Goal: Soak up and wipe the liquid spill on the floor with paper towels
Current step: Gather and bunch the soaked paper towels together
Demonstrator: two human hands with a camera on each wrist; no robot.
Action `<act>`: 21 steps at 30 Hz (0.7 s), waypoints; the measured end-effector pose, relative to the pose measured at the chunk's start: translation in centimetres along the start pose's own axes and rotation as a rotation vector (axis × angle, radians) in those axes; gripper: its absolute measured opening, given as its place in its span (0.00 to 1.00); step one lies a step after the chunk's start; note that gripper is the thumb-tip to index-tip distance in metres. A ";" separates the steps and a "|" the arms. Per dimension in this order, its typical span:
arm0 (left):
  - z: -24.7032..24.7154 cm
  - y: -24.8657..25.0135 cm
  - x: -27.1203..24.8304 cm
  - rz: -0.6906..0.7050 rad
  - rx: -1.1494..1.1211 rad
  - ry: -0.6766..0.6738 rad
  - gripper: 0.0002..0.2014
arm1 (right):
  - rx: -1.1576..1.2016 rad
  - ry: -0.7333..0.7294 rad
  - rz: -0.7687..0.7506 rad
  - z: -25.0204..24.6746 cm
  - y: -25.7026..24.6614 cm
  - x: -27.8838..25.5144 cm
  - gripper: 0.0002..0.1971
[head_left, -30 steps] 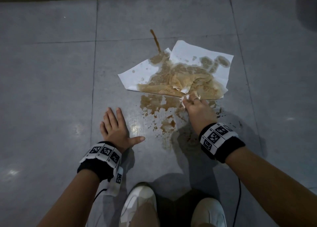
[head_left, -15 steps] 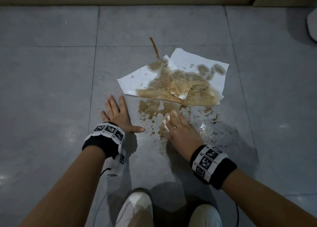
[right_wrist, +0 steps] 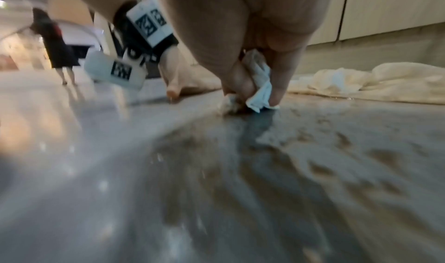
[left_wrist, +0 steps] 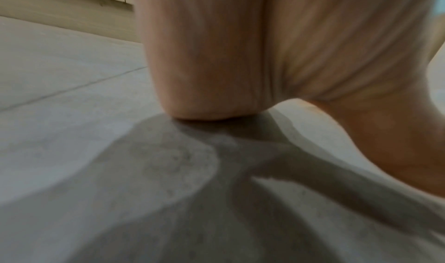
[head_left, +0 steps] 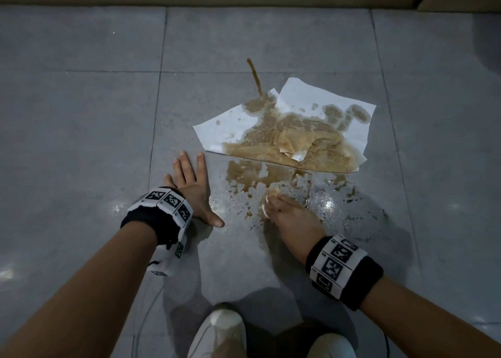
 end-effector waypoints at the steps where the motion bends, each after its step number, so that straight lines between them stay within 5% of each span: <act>1: 0.0 0.0 0.1 0.000 -0.001 -0.001 0.79 | -0.008 0.018 -0.002 -0.6 -0.4 0.2 0.20; 6: 0.1 0.0 0.0 0.023 -0.009 0.018 0.78 | 0.019 -0.035 -0.044 1.6 -1.3 -0.4 0.29; 9: 0.0 0.0 0.0 0.031 -0.007 0.017 0.78 | 0.027 -0.113 -0.006 1.0 -0.4 -0.3 0.22; 13: 0.2 0.0 0.2 0.015 -0.009 0.062 0.73 | -0.008 0.093 0.128 -2.6 2.4 1.6 0.28; 16: 0.1 0.0 0.3 0.005 -0.033 0.055 0.70 | -0.008 -0.056 0.104 -1.3 2.8 2.5 0.28; 21: 0.1 0.1 0.1 0.000 -0.071 0.027 0.67 | -0.006 -0.091 0.080 -1.6 2.1 3.1 0.25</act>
Point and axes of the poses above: each hand's wrist, its own x-axis towards the middle knuckle, its own z-axis out of the palm, y = z × x, the point moved 6 cm from there along x, towards the middle knuckle, and after that the axes turned 2 degrees about -z, right-handed, at the moved point
